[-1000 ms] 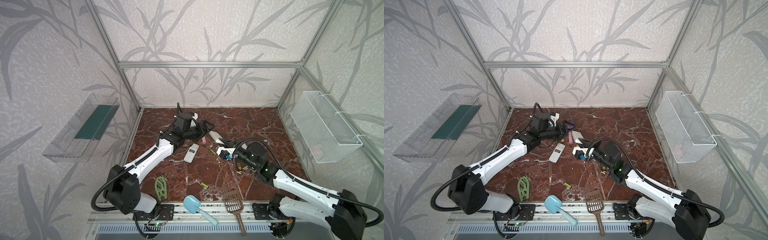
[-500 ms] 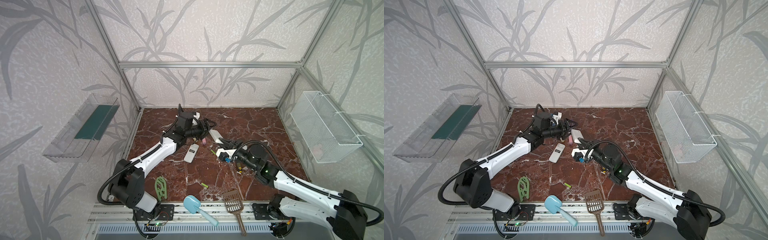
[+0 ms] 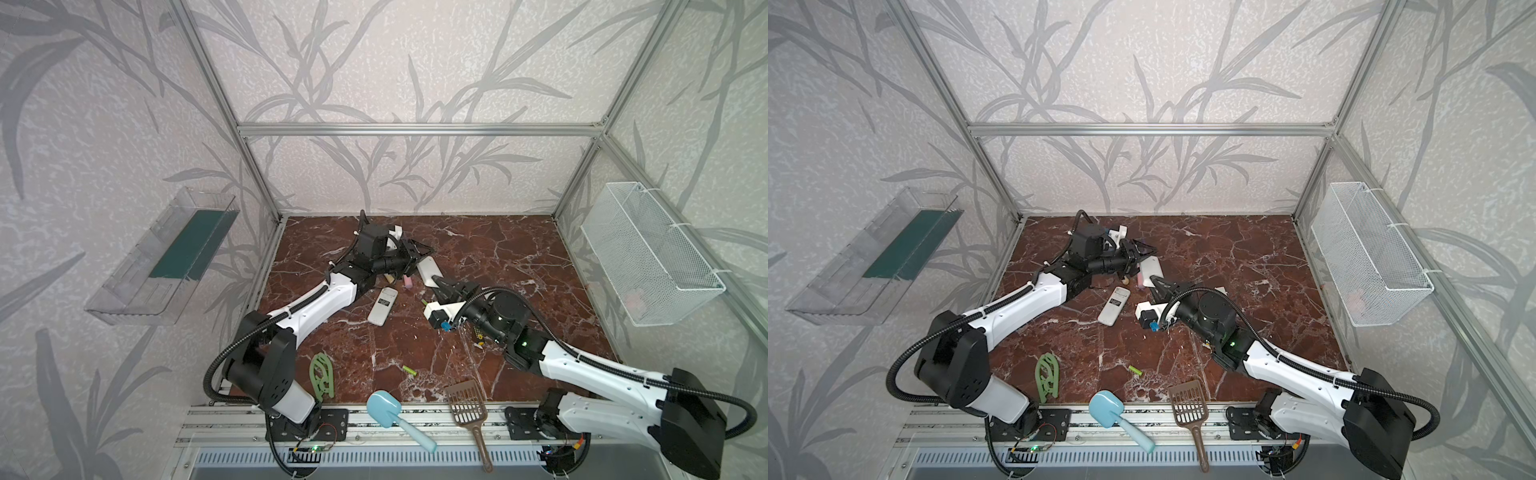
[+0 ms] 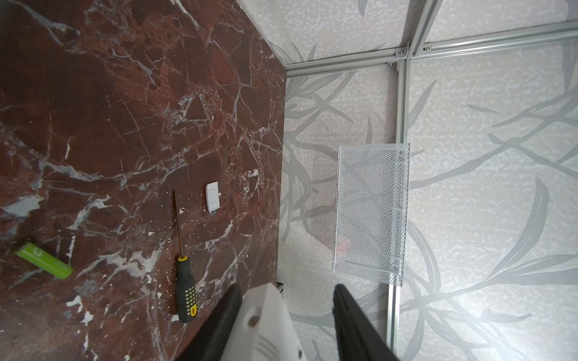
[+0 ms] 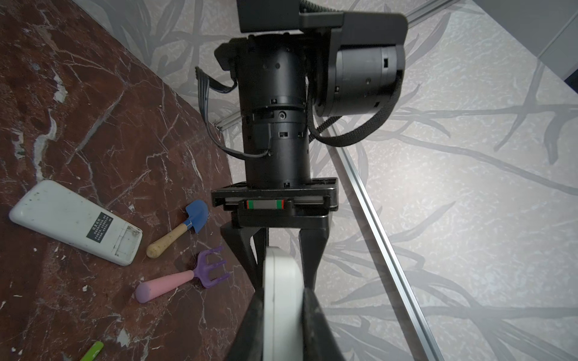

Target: Unload the batteries from the remote control

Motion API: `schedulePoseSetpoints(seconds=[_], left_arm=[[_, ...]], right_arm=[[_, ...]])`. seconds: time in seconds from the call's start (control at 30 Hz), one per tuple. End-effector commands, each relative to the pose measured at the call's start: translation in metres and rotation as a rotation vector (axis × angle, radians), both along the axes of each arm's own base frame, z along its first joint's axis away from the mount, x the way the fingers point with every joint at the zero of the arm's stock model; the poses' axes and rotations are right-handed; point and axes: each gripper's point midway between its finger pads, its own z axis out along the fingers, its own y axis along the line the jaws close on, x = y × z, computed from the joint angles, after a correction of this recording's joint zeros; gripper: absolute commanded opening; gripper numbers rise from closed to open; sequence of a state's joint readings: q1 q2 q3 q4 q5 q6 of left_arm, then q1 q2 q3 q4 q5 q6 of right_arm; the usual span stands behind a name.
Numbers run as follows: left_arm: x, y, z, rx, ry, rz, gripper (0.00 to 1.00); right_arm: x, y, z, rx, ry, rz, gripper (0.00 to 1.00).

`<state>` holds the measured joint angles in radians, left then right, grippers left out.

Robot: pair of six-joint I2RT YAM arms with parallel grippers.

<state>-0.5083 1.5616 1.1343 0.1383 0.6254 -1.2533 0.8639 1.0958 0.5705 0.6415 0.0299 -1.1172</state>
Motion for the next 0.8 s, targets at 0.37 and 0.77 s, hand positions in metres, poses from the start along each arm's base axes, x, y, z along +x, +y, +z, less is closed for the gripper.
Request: schedulePoseSetpoints(seconds=[0.37,0.77], left_arm=[[0.007,-0.007,0.000,-0.059,0.009,0.003,0.22],[0.007,-0.006,0.001,-0.066,0.002,0.006,0.00]], right_arm=[[-0.005,0.010,-0.002,-0.063,-0.112,-0.013,0.00],[-0.006,0.015,-0.007,-0.097,-0.193,-0.035,0.00]])
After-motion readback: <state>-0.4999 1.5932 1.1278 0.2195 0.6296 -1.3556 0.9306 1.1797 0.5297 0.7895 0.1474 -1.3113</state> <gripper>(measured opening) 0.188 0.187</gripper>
